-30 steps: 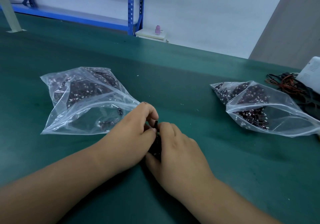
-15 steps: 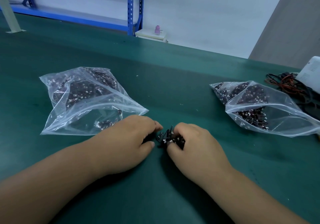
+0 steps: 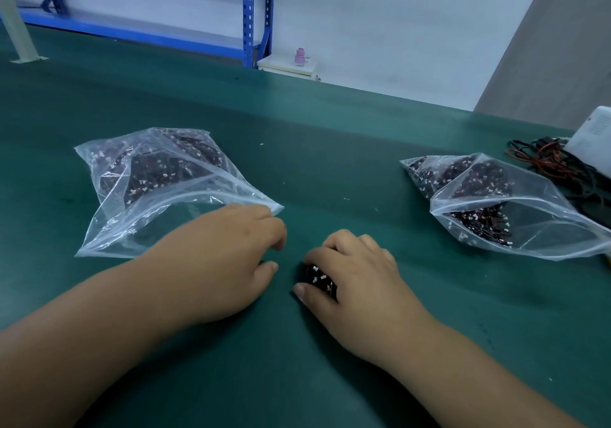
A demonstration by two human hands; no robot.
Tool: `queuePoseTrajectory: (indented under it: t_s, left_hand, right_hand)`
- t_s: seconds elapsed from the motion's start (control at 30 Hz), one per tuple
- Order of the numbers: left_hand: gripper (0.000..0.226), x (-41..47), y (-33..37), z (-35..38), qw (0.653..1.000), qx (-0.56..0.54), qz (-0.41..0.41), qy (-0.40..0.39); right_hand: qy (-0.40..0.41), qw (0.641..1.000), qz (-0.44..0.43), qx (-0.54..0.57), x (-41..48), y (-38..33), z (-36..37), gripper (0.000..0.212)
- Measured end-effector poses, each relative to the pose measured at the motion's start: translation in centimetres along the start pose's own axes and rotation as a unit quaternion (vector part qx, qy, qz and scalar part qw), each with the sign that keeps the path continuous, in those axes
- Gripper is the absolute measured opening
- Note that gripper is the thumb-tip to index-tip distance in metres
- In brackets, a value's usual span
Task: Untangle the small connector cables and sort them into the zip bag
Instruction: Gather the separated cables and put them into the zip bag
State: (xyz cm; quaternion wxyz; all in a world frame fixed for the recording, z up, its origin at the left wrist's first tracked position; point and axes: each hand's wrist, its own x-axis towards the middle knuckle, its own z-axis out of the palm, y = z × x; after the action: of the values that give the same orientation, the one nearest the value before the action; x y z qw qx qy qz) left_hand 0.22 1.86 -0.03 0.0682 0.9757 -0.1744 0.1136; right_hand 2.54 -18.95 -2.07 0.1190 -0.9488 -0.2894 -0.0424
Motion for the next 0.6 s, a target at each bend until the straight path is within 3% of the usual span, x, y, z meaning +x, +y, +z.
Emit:
queuePoseTrajectory:
  t_s: [0.1,0.2,0.4,0.47,0.53,0.6]
  left_hand:
    - [0.023,-0.3,-0.2,-0.5,0.998,0.042,-0.028,-0.041]
    - [0.011,-0.3,0.1,0.0,0.994,0.069,-0.047,-0.070]
    - [0.003,-0.1,0.3,0.6,0.997,0.031,-0.060,-0.043]
    - [0.006,0.2,0.9,0.7,0.997,-0.028,-0.072,-0.007]
    - [0.009,0.4,1.8,0.7,0.990,-0.109,-0.079,0.034]
    - [0.009,0.5,2.5,0.8,0.975,-0.195,-0.081,0.075]
  right_hand:
    - [0.008,1.000,-0.025,0.006,0.0,-0.3,-0.3,0.033]
    - [0.025,0.999,-0.025,-0.019,0.1,-0.4,-0.3,0.032]
    - [0.075,0.996,-0.048,0.004,-0.1,-0.2,0.0,0.028]
    - [0.115,0.989,-0.022,0.088,0.0,0.0,-0.2,0.027]
    - [0.166,0.947,0.064,0.266,0.3,-0.2,-0.6,0.028]
    - [0.169,0.837,0.167,0.493,0.6,-0.5,-1.2,0.033]
